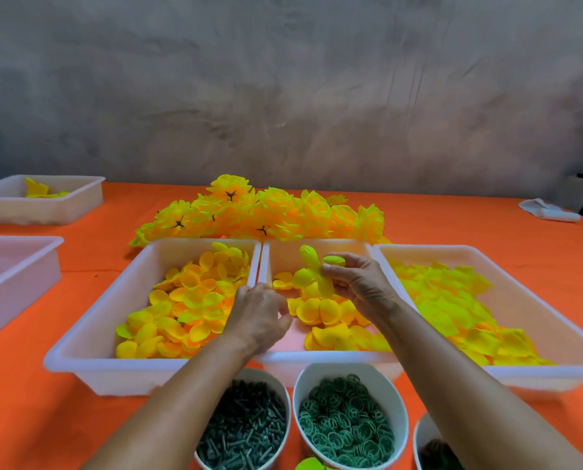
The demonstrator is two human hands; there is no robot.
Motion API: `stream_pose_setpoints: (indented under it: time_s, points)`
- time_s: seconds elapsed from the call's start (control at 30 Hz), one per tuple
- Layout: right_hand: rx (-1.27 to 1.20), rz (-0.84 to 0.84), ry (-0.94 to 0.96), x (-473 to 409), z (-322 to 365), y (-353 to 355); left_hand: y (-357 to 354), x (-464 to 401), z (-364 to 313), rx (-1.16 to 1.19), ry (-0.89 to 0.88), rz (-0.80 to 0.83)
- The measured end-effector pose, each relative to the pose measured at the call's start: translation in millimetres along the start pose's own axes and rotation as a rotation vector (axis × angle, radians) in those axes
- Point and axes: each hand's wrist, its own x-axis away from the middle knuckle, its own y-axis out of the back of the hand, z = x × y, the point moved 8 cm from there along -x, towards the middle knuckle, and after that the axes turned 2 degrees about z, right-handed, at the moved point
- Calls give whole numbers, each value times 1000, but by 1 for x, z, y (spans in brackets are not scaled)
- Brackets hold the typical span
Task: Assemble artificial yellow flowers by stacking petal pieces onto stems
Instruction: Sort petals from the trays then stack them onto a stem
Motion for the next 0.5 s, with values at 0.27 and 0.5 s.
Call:
stream_pose_setpoints:
  time_s: [0.27,0.5]
  points:
    - [59,109,18,54,36,-21,56,16,-7,506,89,-229]
    - [56,124,-13,111,61,-34,91,75,-39,1035,113,-134]
